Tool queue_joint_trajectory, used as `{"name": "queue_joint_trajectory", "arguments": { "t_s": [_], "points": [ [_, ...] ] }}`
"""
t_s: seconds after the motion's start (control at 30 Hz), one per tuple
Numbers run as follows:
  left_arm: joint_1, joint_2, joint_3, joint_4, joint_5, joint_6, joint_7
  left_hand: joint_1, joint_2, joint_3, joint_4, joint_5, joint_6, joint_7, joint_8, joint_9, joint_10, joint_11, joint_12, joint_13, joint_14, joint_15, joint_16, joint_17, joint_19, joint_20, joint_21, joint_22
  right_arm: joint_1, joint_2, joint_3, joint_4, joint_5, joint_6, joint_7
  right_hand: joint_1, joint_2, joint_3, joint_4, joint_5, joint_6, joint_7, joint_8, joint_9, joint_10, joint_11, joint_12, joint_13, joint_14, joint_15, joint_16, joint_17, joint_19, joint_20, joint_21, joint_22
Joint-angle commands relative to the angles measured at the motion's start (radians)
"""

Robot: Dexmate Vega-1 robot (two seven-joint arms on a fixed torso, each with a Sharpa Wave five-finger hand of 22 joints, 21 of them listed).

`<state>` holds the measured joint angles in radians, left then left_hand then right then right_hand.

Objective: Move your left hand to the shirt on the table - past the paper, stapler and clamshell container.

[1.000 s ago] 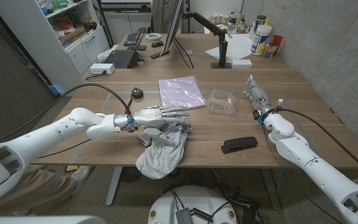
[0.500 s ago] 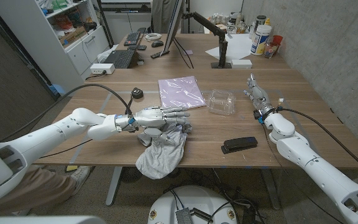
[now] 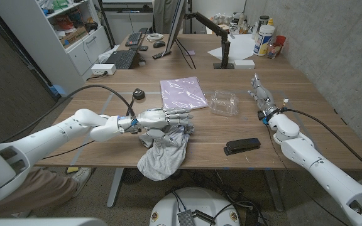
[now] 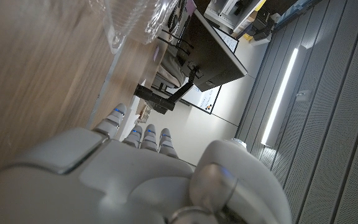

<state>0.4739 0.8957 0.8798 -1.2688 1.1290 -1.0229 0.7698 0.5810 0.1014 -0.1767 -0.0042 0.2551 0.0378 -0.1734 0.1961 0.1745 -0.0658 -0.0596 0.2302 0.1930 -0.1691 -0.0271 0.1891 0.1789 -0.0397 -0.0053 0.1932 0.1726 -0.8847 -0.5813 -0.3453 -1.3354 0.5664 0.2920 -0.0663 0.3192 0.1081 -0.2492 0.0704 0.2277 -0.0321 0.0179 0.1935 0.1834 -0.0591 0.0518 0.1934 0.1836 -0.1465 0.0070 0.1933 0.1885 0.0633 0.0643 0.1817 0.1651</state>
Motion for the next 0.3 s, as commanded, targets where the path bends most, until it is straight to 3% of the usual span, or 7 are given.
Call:
{"name": "queue_joint_trajectory", "arguments": {
  "t_s": [0.03, 0.3],
  "points": [
    [0.006, 0.004, -0.002, -0.017, -0.01, 0.015, -0.019, 0.01, 0.003, -0.001, -0.004, -0.002, 0.006, -0.005, 0.0, 0.006, 0.007, -0.006, 0.004, 0.006, -0.01, -0.06, 0.001, 0.003, 0.003, -0.002, 0.003, 0.003, 0.015, 0.007, -0.002, 0.026, 0.003, 0.015, 0.018, 0.002, 0.005, 0.004, 0.0, -0.005, 0.006, 0.003, 0.003, 0.003, -0.003, -0.002, 0.003, 0.004, -0.007, -0.002, 0.001, 0.001, -0.001, 0.003, 0.006, 0.005],
    [0.011, 0.004, -0.005, -0.017, -0.014, 0.016, -0.028, 0.012, 0.003, 0.0, -0.006, -0.003, 0.008, -0.005, 0.0, 0.006, 0.008, -0.006, 0.004, 0.006, -0.008, -0.062, 0.001, 0.003, 0.004, -0.001, 0.003, 0.003, 0.015, 0.001, 0.0, 0.021, 0.003, 0.011, 0.02, 0.003, 0.006, 0.005, 0.0, -0.005, 0.007, 0.002, 0.002, 0.003, -0.004, -0.002, 0.002, 0.004, -0.007, -0.003, 0.001, 0.001, -0.002, 0.003, 0.006, 0.005]
  ]
}}
